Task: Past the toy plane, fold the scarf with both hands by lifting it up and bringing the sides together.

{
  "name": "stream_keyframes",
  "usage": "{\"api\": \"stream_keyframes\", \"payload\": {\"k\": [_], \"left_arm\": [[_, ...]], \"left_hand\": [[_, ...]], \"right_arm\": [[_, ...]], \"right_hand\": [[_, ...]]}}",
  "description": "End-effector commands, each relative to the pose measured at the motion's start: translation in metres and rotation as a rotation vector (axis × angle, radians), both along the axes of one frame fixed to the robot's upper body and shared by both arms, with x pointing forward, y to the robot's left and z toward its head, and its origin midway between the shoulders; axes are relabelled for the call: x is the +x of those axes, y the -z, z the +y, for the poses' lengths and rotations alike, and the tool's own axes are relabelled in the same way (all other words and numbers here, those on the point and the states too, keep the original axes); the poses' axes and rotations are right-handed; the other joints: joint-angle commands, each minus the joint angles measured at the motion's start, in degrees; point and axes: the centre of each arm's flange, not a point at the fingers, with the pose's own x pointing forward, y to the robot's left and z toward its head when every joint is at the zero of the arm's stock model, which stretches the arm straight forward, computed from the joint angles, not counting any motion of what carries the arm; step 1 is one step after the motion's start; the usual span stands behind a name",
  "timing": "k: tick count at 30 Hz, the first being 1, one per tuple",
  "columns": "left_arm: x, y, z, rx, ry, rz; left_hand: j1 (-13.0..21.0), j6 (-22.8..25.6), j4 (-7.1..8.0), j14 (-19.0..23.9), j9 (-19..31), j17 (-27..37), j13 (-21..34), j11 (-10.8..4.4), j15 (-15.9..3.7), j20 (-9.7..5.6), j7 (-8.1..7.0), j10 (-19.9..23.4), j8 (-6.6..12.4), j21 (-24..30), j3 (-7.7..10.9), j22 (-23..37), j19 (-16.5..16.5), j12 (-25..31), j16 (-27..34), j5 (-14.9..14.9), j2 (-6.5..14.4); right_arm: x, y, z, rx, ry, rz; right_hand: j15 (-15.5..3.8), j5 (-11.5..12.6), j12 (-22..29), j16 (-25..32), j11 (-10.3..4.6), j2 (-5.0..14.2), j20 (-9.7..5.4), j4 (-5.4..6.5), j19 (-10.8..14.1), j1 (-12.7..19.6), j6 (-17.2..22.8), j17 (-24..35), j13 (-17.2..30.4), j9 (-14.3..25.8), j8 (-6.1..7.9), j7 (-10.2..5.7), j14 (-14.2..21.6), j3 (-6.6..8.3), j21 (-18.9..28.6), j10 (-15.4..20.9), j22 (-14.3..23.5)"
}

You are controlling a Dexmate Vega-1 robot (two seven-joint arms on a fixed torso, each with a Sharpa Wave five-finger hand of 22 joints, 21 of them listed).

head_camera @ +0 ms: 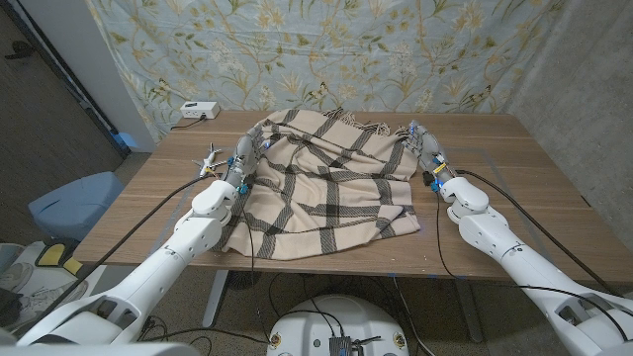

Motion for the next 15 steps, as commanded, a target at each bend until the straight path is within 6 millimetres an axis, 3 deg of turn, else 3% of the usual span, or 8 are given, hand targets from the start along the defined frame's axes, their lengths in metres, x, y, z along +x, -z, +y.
{"api": "stream_keyframes", "payload": {"k": [1, 3, 4, 5, 6, 11, 15], "left_arm": [[-0.009, -0.006, 0.0, 0.063, -0.063, -0.053], [-0.016, -0.012, 0.0, 0.109, -0.123, -0.09], [-0.02, -0.015, 0.0, 0.137, -0.157, -0.109], [-0.025, -0.018, -0.001, 0.169, -0.191, -0.129], [-0.029, -0.021, -0.002, 0.201, -0.229, -0.149], [-0.049, -0.03, -0.008, 0.336, -0.377, -0.246], [-0.061, -0.032, -0.012, 0.411, -0.453, -0.287]], "left_hand": [[0.4, -7.1, -0.24, -6.3, 0.3, 0.1, 0.1, 0.01, -0.02, 1.98, -0.22, -6.6, 0.53, 0.1, 0.32, 0.1, -1.2, 0.5, 0.3, 0.2, 2.2], [0.8, -6.5, -0.48, -5.7, 0.3, 0.0, 0.1, -0.63, -0.03, 3.46, -0.57, -5.9, 0.67, 0.0, 0.33, 0.1, -0.8, 0.6, 0.5, 0.1, 2.2], [1.1, -5.1, -0.79, -4.4, 0.3, 0.0, 0.1, 0.31, 0.93, 5.49, -0.95, -4.3, 0.97, 0.0, 0.31, 0.2, 0.0, 1.0, 0.7, 0.0, 2.1], [1.3, -3.9, -0.95, -3.1, 0.3, 0.1, 0.1, 0.02, 2.04, 6.83, -1.16, -3.2, 1.17, 0.0, 0.28, 0.2, 0.4, 1.2, 1.0, -0.2, 2.0], [1.6, -2.8, -1.14, -2.0, 0.4, 0.1, 0.2, 1.33, 3.26, 7.7, -1.21, -1.8, 1.31, -0.1, 0.31, 0.2, 0.9, 1.5, 1.1, -0.4, 2.0], [2.8, 2.0, -2.14, 1.6, 0.5, 0.1, 0.3, 2.59, 4.44, 8.8, -2.63, 2.7, 2.01, -0.1, 0.78, 0.4, 2.3, 2.4, 1.3, -0.9, 2.2], [3.5, 4.7, -2.66, 3.5, 0.5, 0.1, 0.3, 1.73, 4.59, 8.83, -3.08, 5.1, 2.39, -0.2, 1.13, 0.4, 3.0, 2.8, 1.5, -1.2, 2.5]], "right_arm": [[-0.007, -0.01, -0.001, -0.075, 0.046, -0.039], [-0.013, -0.016, -0.003, -0.125, 0.079, -0.061], [-0.017, -0.019, -0.003, -0.146, 0.097, -0.067], [-0.02, -0.022, -0.004, -0.176, 0.116, -0.078], [-0.024, -0.025, -0.004, -0.198, 0.137, -0.085], [-0.038, -0.033, -0.006, -0.311, 0.221, -0.124], [-0.048, -0.035, -0.007, -0.377, 0.269, -0.141]], "right_hand": [[0.57, 0.3, 0.4, 0.2, 0.62, 0.13, 0.44, -0.13, 0.2, 0.5, 0.1, 0.1, 0.2, 0.3, 0.34, 0.38, -0.7, 0.42, 0.3, 0.1, 0.3], [0.7, 0.3, 0.4, 0.2, 0.64, 0.19, 0.59, -0.18, 0.1, 0.6, 0.3, 0.2, 0.2, 0.3, 0.41, 0.19, -0.6, 0.46, 0.2, 0.2, 0.3], [0.98, 0.3, 0.4, 0.2, 0.61, 0.26, 0.69, -0.23, 0.1, 0.6, 0.4, 0.2, 0.3, 0.3, 0.45, 0.12, -0.6, 0.5, 0.2, 0.3, 0.3], [1.39, 0.2, 0.6, 0.2, 0.73, 0.42, 1.26, -0.33, -0.1, 0.8, 0.7, 0.2, 0.3, 0.3, 0.5, 0.04, -0.5, 0.61, 0.1, 0.8, 0.3], [1.8, 0.2, 0.7, 0.3, 0.77, 0.61, 1.62, -0.38, 0.0, 0.9, 1.2, 0.2, 0.3, 0.3, 0.65, -0.02, -0.2, 0.7, 0.1, 1.1, 0.3], [2.55, 0.0, 1.3, 1.1, 1.07, 1.3, 3.14, -0.69, 0.7, 1.6, 3.1, 0.5, 0.3, 0.3, 1.07, -0.43, 1.9, 1.25, 0.3, 3.3, 0.3], [2.43, -0.1, 1.7, 1.7, 1.25, 1.88, 3.4, -0.86, 1.5, 2.2, 4.6, 0.6, 0.4, 0.3, 1.39, -0.43, 3.5, 1.83, 0.6, 4.7, 0.4]]}}
